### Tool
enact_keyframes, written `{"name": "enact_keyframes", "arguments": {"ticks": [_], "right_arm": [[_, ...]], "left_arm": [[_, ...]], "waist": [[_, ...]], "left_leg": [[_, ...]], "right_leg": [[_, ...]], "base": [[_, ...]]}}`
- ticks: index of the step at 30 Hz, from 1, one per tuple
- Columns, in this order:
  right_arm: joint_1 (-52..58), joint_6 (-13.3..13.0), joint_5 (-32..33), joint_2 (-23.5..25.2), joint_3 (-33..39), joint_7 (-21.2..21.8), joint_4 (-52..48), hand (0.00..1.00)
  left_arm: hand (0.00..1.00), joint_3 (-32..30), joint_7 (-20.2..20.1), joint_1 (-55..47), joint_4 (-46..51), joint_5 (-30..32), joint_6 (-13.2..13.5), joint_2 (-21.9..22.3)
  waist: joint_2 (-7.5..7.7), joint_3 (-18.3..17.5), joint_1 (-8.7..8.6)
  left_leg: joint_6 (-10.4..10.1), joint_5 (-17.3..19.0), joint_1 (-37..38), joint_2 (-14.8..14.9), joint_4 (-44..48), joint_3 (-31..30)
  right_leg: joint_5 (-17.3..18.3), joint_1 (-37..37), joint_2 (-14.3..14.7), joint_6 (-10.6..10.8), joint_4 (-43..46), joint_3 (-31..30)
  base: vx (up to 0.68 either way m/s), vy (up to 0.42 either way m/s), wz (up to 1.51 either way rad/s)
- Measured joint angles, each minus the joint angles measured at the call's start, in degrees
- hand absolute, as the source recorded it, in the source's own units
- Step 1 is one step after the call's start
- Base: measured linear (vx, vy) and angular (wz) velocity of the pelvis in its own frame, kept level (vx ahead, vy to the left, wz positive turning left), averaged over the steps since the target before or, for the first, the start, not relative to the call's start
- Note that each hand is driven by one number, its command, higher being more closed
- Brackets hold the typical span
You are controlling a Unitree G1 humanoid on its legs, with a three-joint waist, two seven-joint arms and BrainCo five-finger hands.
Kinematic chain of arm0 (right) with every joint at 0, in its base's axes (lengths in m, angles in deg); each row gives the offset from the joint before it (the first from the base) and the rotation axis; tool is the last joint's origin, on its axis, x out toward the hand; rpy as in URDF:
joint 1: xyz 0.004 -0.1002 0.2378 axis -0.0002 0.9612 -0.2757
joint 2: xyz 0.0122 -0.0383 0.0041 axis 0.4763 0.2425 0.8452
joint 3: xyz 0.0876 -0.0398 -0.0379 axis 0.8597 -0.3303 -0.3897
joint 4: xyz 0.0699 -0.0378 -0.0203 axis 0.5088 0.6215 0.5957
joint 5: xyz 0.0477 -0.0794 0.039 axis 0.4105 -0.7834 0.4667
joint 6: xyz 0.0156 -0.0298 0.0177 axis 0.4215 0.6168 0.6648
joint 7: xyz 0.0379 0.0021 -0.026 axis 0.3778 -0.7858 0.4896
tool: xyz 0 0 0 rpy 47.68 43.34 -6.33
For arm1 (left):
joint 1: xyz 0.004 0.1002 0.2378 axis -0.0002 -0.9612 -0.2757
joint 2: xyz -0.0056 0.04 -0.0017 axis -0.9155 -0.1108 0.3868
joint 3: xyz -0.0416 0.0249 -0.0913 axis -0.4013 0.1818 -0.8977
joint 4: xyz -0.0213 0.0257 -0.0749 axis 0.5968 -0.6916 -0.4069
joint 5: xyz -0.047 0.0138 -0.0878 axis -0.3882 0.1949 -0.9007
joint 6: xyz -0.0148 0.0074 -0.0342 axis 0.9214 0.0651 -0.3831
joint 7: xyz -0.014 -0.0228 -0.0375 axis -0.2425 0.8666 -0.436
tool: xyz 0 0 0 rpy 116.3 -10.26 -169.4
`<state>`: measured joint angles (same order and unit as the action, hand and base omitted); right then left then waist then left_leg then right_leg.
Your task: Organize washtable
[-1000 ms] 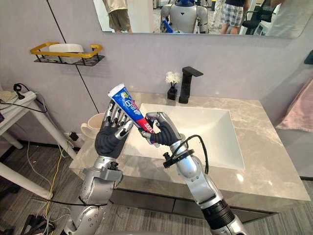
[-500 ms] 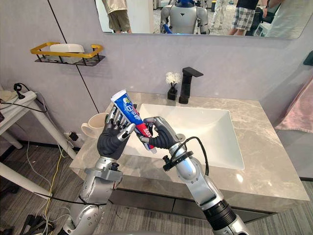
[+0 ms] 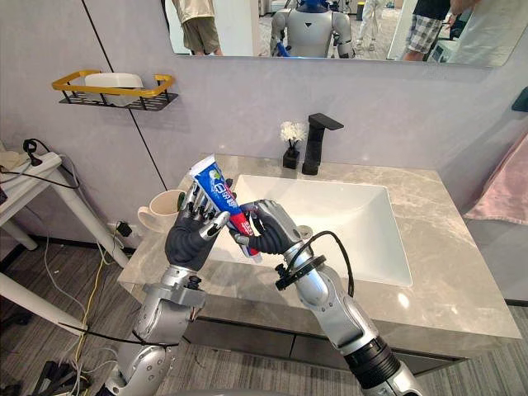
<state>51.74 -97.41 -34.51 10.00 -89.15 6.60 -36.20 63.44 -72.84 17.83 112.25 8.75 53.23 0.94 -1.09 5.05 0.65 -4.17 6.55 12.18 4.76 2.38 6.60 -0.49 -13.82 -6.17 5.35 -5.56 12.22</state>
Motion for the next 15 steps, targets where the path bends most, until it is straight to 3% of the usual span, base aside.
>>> {"name": "enact_keyframes", "arguments": {"ticks": [11,12,15], "right_arm": [[0.0,-0.1,-7.6,-1.2,-1.9,-3.5,0.0,1.0],[0.0,-0.1,-8.3,-1.3,-2.2,-4.1,0.0,1.0],[0.4,-0.1,-8.8,-1.4,-2.9,-4.9,0.0,1.0]], "left_arm": [[0.0,0.0,-0.7,-0.8,-0.9,-0.1,0.1,-0.6],[1.0,0.0,-0.7,-1.0,-0.9,-0.1,0.1,-0.6],[1.0,0.0,-0.7,-1.6,-0.9,-0.7,0.6,-0.5]], "waist": [[0.01,0.0,0.0],[-0.02,0.1,0.0],[-0.05,0.1,-0.01]], "left_leg": [[0.0,0.0,0.0,0.0,0.0,0.0],[0.0,0.0,0.0,0.0,0.0,0.0],[0.0,0.0,0.0,0.0,0.0,0.0]], "right_leg": [[0.0,0.0,0.0,0.0,0.0,0.0],[0.0,0.0,0.0,0.0,0.0,0.0],[0.0,0.0,0.0,0.0,0.0,0.0]], "base": [[0.0,0.0,0.0],[0.0,0.0,0.0],[0.0,0.0,0.0]]}}
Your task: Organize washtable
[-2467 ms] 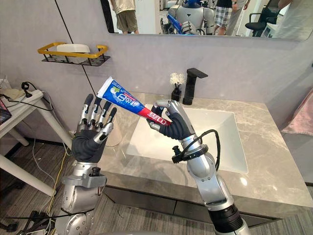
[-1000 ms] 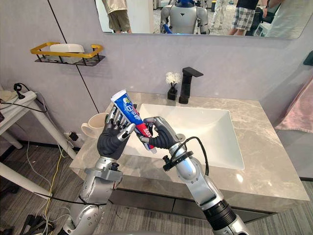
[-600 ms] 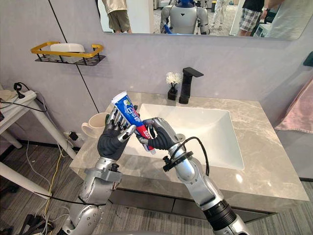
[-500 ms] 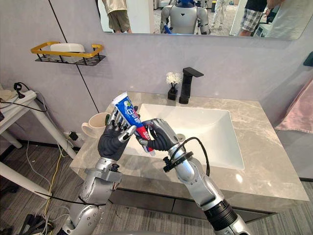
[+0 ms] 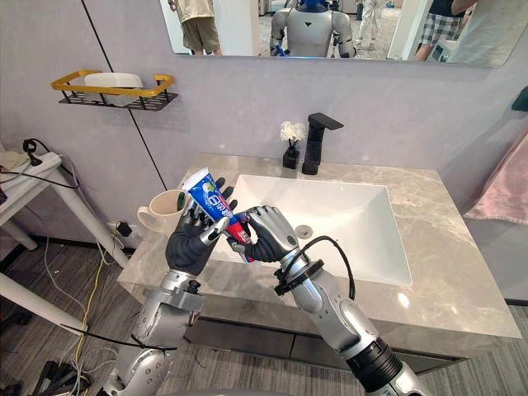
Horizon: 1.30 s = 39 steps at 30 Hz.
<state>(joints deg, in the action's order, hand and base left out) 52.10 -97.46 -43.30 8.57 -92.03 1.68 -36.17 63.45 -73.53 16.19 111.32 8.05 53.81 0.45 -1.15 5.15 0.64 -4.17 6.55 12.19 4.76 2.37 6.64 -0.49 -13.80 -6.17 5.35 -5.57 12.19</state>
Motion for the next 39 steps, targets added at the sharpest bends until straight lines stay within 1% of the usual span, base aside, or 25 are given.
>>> {"name": "enact_keyframes", "arguments": {"ticks": [5,7,14,15,19,23,27,30,32,33,34,35,36,39], "right_arm": [[0.5,-0.3,-1.9,-0.4,-0.9,-0.1,0.2,1.0],[0.5,-1.2,-1.6,-1.3,-0.8,-0.1,0.2,1.0],[0.6,-1.4,0.4,-1.8,-0.6,0.1,0.2,1.0],[0.7,-1.5,0.4,-1.8,-0.5,0.1,0.2,0.0],[1.2,-1.5,0.4,-1.2,0.8,0.1,0.2,0.0],[1.6,-1.5,1.0,0.1,2.3,0.1,0.2,0.0],[2.6,-1.4,3.9,2.9,5.9,0.1,-0.1,0.0],[3.9,-1.3,6.8,4.0,9.2,0.1,-3.0,0.0],[5.9,-1.4,9.6,4.9,14.5,0.1,-6.0,0.0],[6.3,-1.4,10.4,4.9,15.9,0.1,-6.8,0.0],[6.8,-1.4,12.1,5.6,18.7,-0.2,-7.9,0.0],[6.9,-1.0,13.8,7.1,24.5,-1.4,-8.8,0.0],[6.9,-0.9,16.2,7.9,31.0,-3.5,-9.1,0.0],[7.5,-0.3,20.3,7.9,40.2,-6.6,-9.1,0.0]], "left_arm": [[1.0,0.0,0.0,-0.1,-0.5,-0.4,0.3,0.0],[1.0,0.2,0.0,-0.1,-0.5,-0.4,0.2,0.0],[1.0,0.5,-0.2,0.0,-0.6,-0.4,0.2,0.5],[1.0,0.5,-0.2,0.0,-0.6,-0.4,0.2,0.5],[1.0,0.8,-0.2,0.1,-0.6,-0.4,0.2,0.6],[1.0,0.8,-0.2,0.4,-0.6,-0.3,0.3,1.1],[1.0,0.8,0.1,2.7,-0.6,-0.2,0.4,1.1],[1.0,0.8,0.3,4.7,-0.3,0.4,0.4,2.0],[1.0,0.7,0.7,6.3,0.0,0.7,0.4,2.7],[1.0,0.6,1.0,6.7,0.2,0.8,0.4,2.9],[1.0,-0.1,1.3,6.8,0.6,0.9,0.4,3.3],[1.0,-1.6,1.5,6.6,0.9,0.9,0.4,3.2],[1.0,-3.4,2.1,6.5,0.9,1.0,0.5,3.2],[1.0,-6.9,3.3,6.5,1.7,1.0,0.7,3.0]], "waist": [[-0.04,0.1,0.01],[-0.05,0.1,0.06],[-0.49,0.7,-0.12],[-0.47,1.0,-0.12],[-0.58,1.3,-0.11],[-0.59,1.3,-0.62],[-0.64,1.4,-1.37],[-0.8,1.4,-1.46],[-0.82,1.4,-1.72],[-0.82,1.4,-1.85],[-0.83,1.4,-2.26],[-0.89,1.4,-2.91],[-0.97,1.4,-2.99],[-1.04,1.5,-3.33]], "left_leg": [[0.0,0.0,0.0,0.0,0.0,0.0],[0.0,0.0,0.0,0.0,0.0,0.0],[0.0,0.0,0.0,0.0,0.0,0.0],[0.0,0.0,0.0,0.0,0.0,0.0],[0.0,0.0,0.0,0.0,-0.2,0.0],[0.0,0.0,0.0,0.0,-0.2,0.0],[0.0,0.0,0.2,0.0,-0.3,0.4],[0.0,0.0,0.6,0.0,-0.4,1.2],[0.0,0.0,0.5,0.0,-0.4,1.5],[0.0,0.0,0.5,0.0,-0.4,1.5],[0.0,0.0,0.5,0.0,-0.4,1.6],[0.0,0.0,0.5,0.0,-0.5,1.7],[0.0,0.0,0.5,0.1,-0.5,1.9],[0.0,0.1,0.5,0.2,-0.4,2.7]], "right_leg": [[0.0,0.0,0.0,0.0,0.0,0.0],[0.0,0.0,0.0,0.0,0.0,0.0],[0.0,0.0,0.0,0.0,0.0,0.0],[0.0,0.0,0.0,0.0,0.0,0.0],[0.0,0.1,0.0,0.0,0.0,0.0],[0.0,0.1,0.0,0.0,0.0,0.0],[0.0,0.1,0.0,0.0,0.0,-0.4],[0.0,0.3,0.0,0.1,0.0,-1.3],[-0.1,0.5,0.0,0.2,0.0,-1.5],[-0.1,0.6,0.0,0.2,0.0,-1.6],[-0.1,0.6,0.0,0.2,0.0,-1.6],[-0.1,0.7,0.1,0.2,0.0,-1.7],[-0.1,0.9,0.1,0.2,0.0,-2.0],[-0.2,1.3,0.2,0.2,0.0,-2.8]], "base": [[0.0,0.0,0.0],[0.0,0.0,0.0],[0.0,0.0,0.0],[0.0,0.0,0.0],[0.0,0.0,0.0],[0.0,0.0,0.0],[0.0,0.0,-0.04],[-0.02,-0.003,-0.15],[-0.04,-0.008,-0.07],[-0.04,-0.013,-0.03],[-0.04,-0.014,-0.03],[-0.05,-0.018,-0.06],[-0.03,-0.011,-0.08],[-0.04,-0.012,-0.14]]}}
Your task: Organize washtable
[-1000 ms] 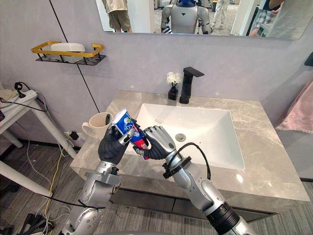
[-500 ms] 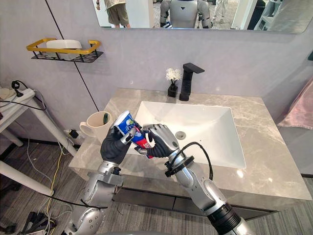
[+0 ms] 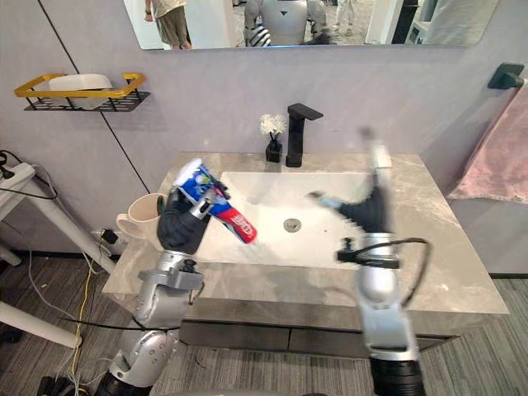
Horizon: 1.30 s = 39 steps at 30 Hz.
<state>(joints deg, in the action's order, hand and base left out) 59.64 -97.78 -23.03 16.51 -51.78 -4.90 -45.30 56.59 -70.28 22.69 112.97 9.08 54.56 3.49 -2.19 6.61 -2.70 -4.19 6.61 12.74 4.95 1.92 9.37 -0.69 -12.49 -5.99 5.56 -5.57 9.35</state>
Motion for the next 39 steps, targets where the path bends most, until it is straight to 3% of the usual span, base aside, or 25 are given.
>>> {"name": "enact_keyframes", "arguments": {"ticks": [4,7,14,21,30,33,39], "right_arm": [[4.2,0.4,5.0,1.6,5.0,-0.9,0.0,0.0],[7.8,0.6,7.7,3.8,8.1,-0.8,0.0,0.0],[16.9,2.8,8.3,9.8,17.5,-0.9,0.7,0.0],[23.7,6.4,9.3,16.0,20.0,-0.7,6.2,0.0],[26.5,6.9,11.7,17.8,22.8,-2.2,16.3,0.0],[28.1,6.9,16.8,18.2,19.7,0.3,23.7,0.0],[28.8,7.3,18.2,18.0,15.3,8.1,36.8,0.0]], "left_arm": [[1.0,-0.7,0.5,0.3,3.9,1.1,0.5,0.2],[1.0,-1.0,0.5,1.4,5.0,2.2,0.6,0.4],[1.0,-6.8,0.9,2.8,5.2,4.4,0.8,2.1],[1.0,-7.2,1.9,5.8,4.2,6.8,0.8,2.6],[1.0,-6.8,4.4,7.2,-0.8,8.8,1.0,5.5],[1.0,-6.9,4.4,7.3,-0.8,8.9,0.9,5.9],[1.0,-10.7,4.6,11.0,-1.0,11.4,0.7,3.9]], "waist": [[-0.13,0.0,-1.35],[-0.57,0.1,-1.37],[-0.66,0.1,-3.16],[-0.78,-0.1,-3.7],[-1.02,-0.6,-4.37],[-0.81,-1.3,-4.26],[-0.38,-1.7,-3.58]], "left_leg": [[0.2,0.2,-0.1,0.0,0.0,0.7],[0.2,0.5,-0.1,0.1,0.0,1.9],[0.3,0.5,-0.8,0.0,0.1,3.5],[0.3,0.5,-1.1,0.1,0.3,3.7],[0.3,0.5,-2.1,0.1,0.3,4.7],[0.3,0.5,-2.0,0.3,0.3,4.9],[0.3,0.5,-2.0,0.3,0.7,4.8]], "right_leg": [[-0.1,0.5,0.0,0.0,0.0,-0.7],[-0.5,1.2,0.1,0.2,0.0,-1.9],[-1.2,2.9,0.1,0.2,0.0,-3.5],[-1.4,3.3,0.1,0.3,0.0,-3.8],[-1.6,4.9,0.1,0.4,0.5,-4.7],[-1.6,4.9,0.2,0.4,0.7,-4.7],[-1.5,5.0,0.0,0.4,1.5,-4.6]], "base": [[-0.03,-0.014,-0.1],[-0.04,-0.004,-0.21],[-0.04,-0.011,-0.13],[-0.03,-0.014,-0.02],[-0.02,-0.014,-0.05],[0.0,0.0,0.0],[-0.04,-0.011,0.0]]}}
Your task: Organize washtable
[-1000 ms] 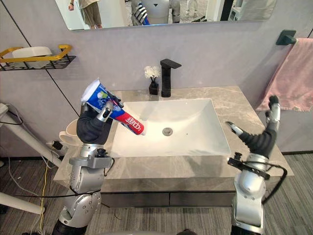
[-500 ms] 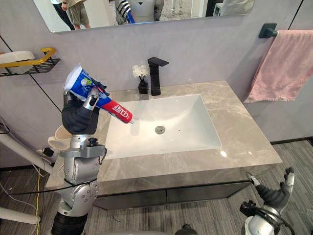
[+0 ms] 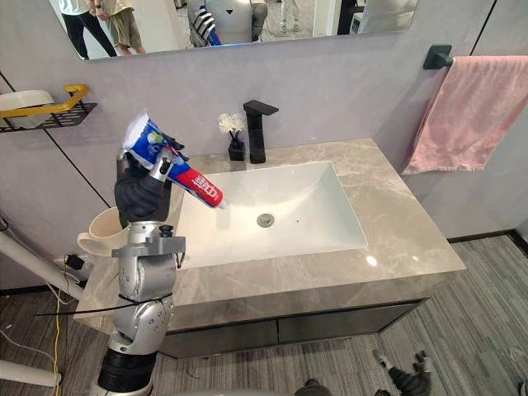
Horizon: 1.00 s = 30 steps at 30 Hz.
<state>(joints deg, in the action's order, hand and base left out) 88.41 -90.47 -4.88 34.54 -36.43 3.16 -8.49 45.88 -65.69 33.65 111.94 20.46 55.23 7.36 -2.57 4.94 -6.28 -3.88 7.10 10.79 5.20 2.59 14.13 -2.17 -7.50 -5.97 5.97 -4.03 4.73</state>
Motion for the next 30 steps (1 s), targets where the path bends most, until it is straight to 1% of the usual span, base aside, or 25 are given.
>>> {"name": "enact_keyframes", "arguments": {"ticks": [2,3,4,5,7,8,10,11,14,16,22,26,28,30], "right_arm": [[0.1,0.5,0.1,0.0,-0.2,1.6,3.5,0.0],[0.1,0.5,0.1,0.0,-0.2,2.1,4.4,0.0],[0.0,0.6,0.1,0.0,-0.2,2.9,6.5,0.0],[0.1,0.7,0.2,0.0,-0.3,3.5,7.6,0.0],[0.1,0.7,0.2,0.0,-0.5,3.8,9.0,0.0],[0.1,0.7,0.3,0.0,-0.7,3.8,9.7,0.0],[0.1,0.7,0.6,-0.2,-1.3,4.2,9.8,0.0],[0.1,0.4,0.7,-0.6,-2.0,4.8,11.0,0.0],[0.0,0.5,0.7,-1.6,-4.9,5.4,13.5,0.0],[0.1,0.5,0.7,-1.7,-5.7,6.0,13.7,0.0],[0.4,0.4,0.7,-3.0,-6.6,6.5,15.5,0.0],[0.8,0.4,0.7,-3.1,-6.6,7.5,16.1,0.0],[0.7,0.3,0.7,-3.2,-6.9,7.1,16.1,0.0],[0.6,0.1,0.7,-3.3,-7.6,7.1,16.1,0.0]], "left_arm": [[1.0,-3.1,1.1,2.8,-0.2,1.8,0.0,-2.0],[1.0,-4.2,1.3,3.0,-0.2,2.0,0.2,-2.5],[1.0,-7.3,2.3,3.2,-0.6,2.1,0.2,-4.3],[1.0,-9.2,3.0,3.7,-1.2,2.6,0.2,-5.7],[1.0,-11.6,3.7,4.8,-2.2,4.1,0.2,-7.5],[1.0,-13.6,4.4,5.4,-2.9,4.3,0.2,-9.2],[1.0,-16.2,5.2,5.4,-3.7,4.4,0.2,-10.8],[1.0,-16.9,6.0,5.9,-4.9,4.8,0.8,-11.4],[1.0,-17.9,6.2,6.7,-8.0,5.0,0.8,-12.8],[1.0,-19.1,6.4,6.7,-9.4,4.9,0.8,-13.0],[1.0,-19.7,6.9,6.5,-13.2,4.1,0.6,-13.2],[1.0,-21.2,6.9,4.9,-14.8,4.1,0.4,-13.2],[1.0,-21.1,6.4,4.2,-14.9,4.3,-0.3,-12.5],[1.0,-21.0,6.0,3.5,-15.6,4.3,-0.4,-12.3]], "waist": [[-0.12,-0.9,0.7],[-0.18,-1.3,0.7],[-0.27,-2.0,0.71],[-0.38,-2.4,0.74],[-0.12,-2.5,0.79],[0.19,-2.6,0.83],[0.41,-2.7,0.82],[0.76,-2.9,0.89],[1.55,-3.3,0.98],[1.75,-3.4,0.93],[2.59,-3.1,0.84],[2.73,-3.1,0.76],[2.88,-3.0,0.83],[2.96,-3.0,0.87]], "left_leg": [[0.0,-0.1,-0.3,-0.1,-0.2,-0.2],[0.0,-0.1,-0.4,-0.1,-0.2,-0.2],[0.0,-0.3,-0.4,-0.2,-0.2,-0.5],[0.1,-0.4,-0.5,-0.2,-0.2,-0.8],[0.1,-0.5,-0.8,-0.3,-0.2,-1.5],[0.1,-0.6,-0.9,-0.3,-0.2,-1.6],[0.1,-0.6,-0.9,-0.3,-0.2,-1.7],[0.1,-0.6,-0.9,-0.4,-0.2,-1.9],[0.1,-0.6,-0.9,-0.4,-0.2,-2.3],[0.1,-0.6,-0.9,-0.5,-0.3,-2.3],[0.1,-0.6,-0.9,-0.5,-0.5,-2.3],[0.1,-0.6,-0.9,-0.5,-0.6,-2.1],[0.1,-0.6,-1.0,-0.5,-0.6,-2.2],[0.1,-0.6,-1.1,-0.4,-0.6,-2.3]], "right_leg": [[0.0,0.4,-0.1,0.0,0.1,0.2],[0.0,0.5,-0.1,0.0,0.1,0.2],[0.0,0.5,-0.1,-0.1,0.1,0.4],[0.1,0.5,-0.2,-0.1,0.1,0.7],[0.1,0.4,-0.3,-0.1,0.0,1.3],[0.1,0.4,-0.3,-0.1,0.0,1.5],[0.1,0.2,-0.3,-0.1,0.0,1.6],[0.1,0.0,-0.3,-0.1,-0.3,1.7],[0.1,-0.4,-0.4,-0.2,-0.7,2.2],[0.0,-0.5,-0.4,-0.2,-1.0,2.2],[0.0,-0.6,-0.4,-0.2,-1.3,2.3],[0.1,-0.5,-0.4,-0.2,-1.4,2.1],[0.1,-0.5,-0.4,-0.2,-1.5,2.3],[0.1,-0.5,-0.4,-0.2,-1.5,2.4]], "base": [[-0.05,-0.015,0.03],[-0.01,-0.019,0.05],[0.02,-0.017,0.08],[0.02,-0.019,0.14],[0.0,-0.015,0.16],[-0.01,-0.015,0.09],[0.0,-0.016,0.05],[0.0,-0.012,0.08],[-0.01,-0.015,0.08],[0.0,0.0,0.0],[0.0,0.0,0.0],[0.0,0.0,0.0],[-0.01,-0.009,0.02],[-0.01,-0.01,0.02]]}}
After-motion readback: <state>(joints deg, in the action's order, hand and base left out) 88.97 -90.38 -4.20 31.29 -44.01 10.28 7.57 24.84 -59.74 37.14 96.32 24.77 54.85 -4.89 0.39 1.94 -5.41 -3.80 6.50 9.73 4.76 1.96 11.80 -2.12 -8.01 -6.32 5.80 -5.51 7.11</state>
